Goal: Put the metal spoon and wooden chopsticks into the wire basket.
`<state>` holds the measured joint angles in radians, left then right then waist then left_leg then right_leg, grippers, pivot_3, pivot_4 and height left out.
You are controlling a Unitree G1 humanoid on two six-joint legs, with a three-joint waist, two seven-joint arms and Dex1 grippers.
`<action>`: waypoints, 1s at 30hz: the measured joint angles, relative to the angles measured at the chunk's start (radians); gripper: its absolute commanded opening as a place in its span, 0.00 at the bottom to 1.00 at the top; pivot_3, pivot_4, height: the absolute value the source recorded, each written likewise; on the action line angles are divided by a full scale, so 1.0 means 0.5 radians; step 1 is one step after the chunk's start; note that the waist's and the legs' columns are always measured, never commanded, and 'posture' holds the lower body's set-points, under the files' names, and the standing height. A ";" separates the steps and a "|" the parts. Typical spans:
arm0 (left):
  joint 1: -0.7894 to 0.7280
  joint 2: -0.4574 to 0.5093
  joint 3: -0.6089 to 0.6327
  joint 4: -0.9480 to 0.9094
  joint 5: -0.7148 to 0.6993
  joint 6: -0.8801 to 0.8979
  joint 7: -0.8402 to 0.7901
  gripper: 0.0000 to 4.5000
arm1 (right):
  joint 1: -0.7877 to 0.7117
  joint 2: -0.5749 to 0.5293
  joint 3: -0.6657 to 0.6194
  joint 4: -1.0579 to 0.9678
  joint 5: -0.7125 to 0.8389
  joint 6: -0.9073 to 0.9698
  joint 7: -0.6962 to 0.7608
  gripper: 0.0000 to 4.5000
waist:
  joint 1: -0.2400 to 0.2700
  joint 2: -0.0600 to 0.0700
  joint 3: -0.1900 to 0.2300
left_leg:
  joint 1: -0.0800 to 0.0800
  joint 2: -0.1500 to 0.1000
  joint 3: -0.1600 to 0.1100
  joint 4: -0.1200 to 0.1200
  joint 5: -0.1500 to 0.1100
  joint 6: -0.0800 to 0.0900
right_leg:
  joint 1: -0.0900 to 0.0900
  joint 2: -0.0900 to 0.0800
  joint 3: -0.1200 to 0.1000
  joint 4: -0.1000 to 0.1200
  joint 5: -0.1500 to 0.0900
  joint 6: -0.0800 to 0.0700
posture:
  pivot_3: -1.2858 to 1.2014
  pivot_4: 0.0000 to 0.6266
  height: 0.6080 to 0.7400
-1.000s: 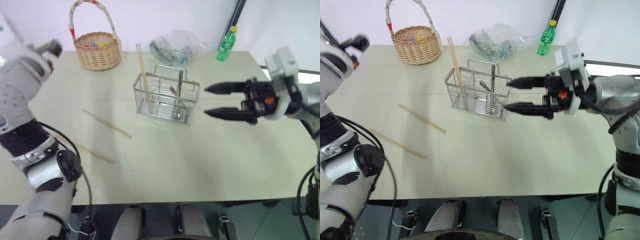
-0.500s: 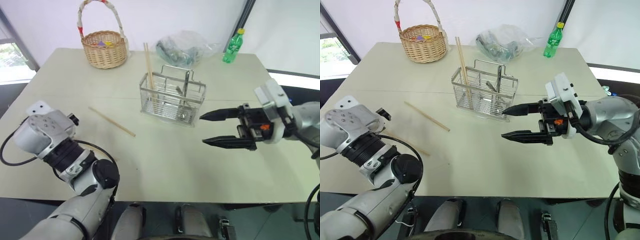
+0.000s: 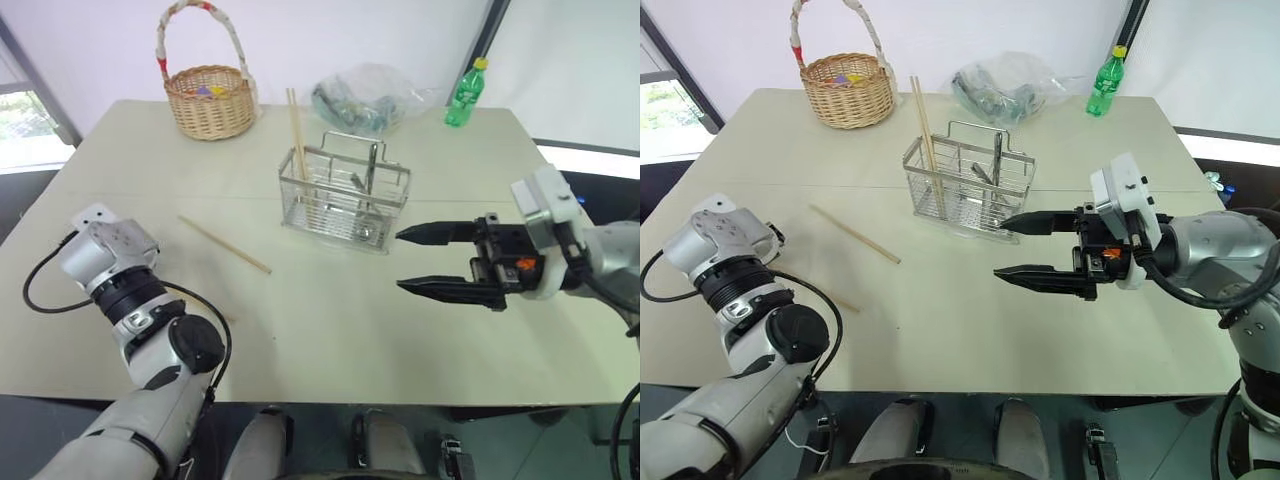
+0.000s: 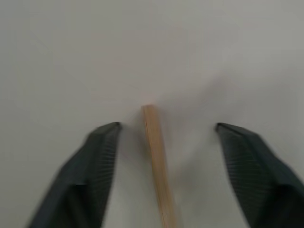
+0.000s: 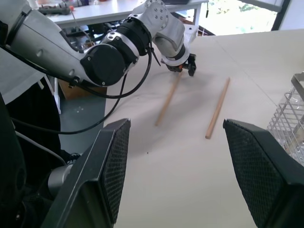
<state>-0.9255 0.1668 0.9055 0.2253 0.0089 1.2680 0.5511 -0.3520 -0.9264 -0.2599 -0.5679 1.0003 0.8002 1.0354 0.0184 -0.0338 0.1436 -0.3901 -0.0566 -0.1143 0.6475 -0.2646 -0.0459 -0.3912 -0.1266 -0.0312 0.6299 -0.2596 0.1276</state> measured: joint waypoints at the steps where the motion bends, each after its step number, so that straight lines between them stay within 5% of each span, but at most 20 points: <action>1: -0.002 0.004 0.000 0.018 -0.002 -0.023 0.003 0.24 | 0.017 -0.002 -0.012 -0.007 0.012 0.000 -0.007 0.71 | 0.004 -0.001 0.000 | 0.000 -0.001 0.000 0.000 0.000 0.000 | 0.000 -0.001 0.000 0.000 0.000 0.000 | 0.52 0.24 0.40; 3: -0.002 0.004 0.002 0.029 -0.010 -0.041 0.005 0.01 | 0.046 -0.007 -0.031 -0.018 0.012 -0.001 -0.014 0.71 | 0.012 -0.001 -0.001 | 0.000 -0.001 0.001 0.000 0.000 0.000 | 0.000 -0.002 0.000 0.000 0.000 0.000 | 0.52 0.24 0.40; 17: -0.008 0.051 0.021 0.073 -0.128 -0.096 0.036 0.01 | 0.018 -0.010 -0.035 0.005 -0.002 -0.044 -0.011 0.71 | 0.041 -0.002 0.000 | -0.001 -0.001 0.002 0.000 0.000 0.000 | -0.001 -0.002 -0.001 0.000 0.000 0.001 | 0.52 0.24 0.40; 21: 0.001 0.307 -0.092 0.236 -0.130 -0.315 -0.098 0.01 | 0.015 -0.010 -0.029 0.010 -0.030 -0.074 -0.004 0.71 | 0.036 -0.009 0.002 | -0.003 -0.001 0.002 -0.001 0.000 0.000 | -0.007 0.003 0.000 0.000 0.000 0.000 | 0.52 0.24 0.40; 26: -0.103 0.787 -0.364 0.536 -0.124 -0.956 -0.401 0.01 | -0.007 -0.006 -0.023 0.039 -0.053 -0.104 -0.018 0.71 | 0.046 -0.010 0.002 | -0.004 0.001 0.001 -0.001 -0.001 -0.002 | -0.007 0.000 0.000 -0.001 0.000 -0.001 | 0.52 0.24 0.40; 30: -0.282 0.987 -0.536 0.785 -0.169 -1.452 -0.749 0.01 | -0.038 0.002 -0.024 0.084 -0.083 -0.141 -0.050 0.71 | 0.057 -0.013 0.000 | -0.004 -0.003 0.000 0.001 -0.002 -0.001 | -0.006 -0.006 -0.003 -0.004 0.000 0.000 | 0.52 0.24 0.40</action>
<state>-1.0663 0.6604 0.6374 0.6178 -0.0758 0.5421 0.1766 -0.3711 -0.9253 -0.2717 -0.5258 0.9585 0.7299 1.0104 0.0467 -0.0403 0.1436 -0.3920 -0.0582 -0.1143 0.6478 -0.2657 -0.0462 -0.3941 -0.1296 -0.0330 0.6281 -0.2595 0.1274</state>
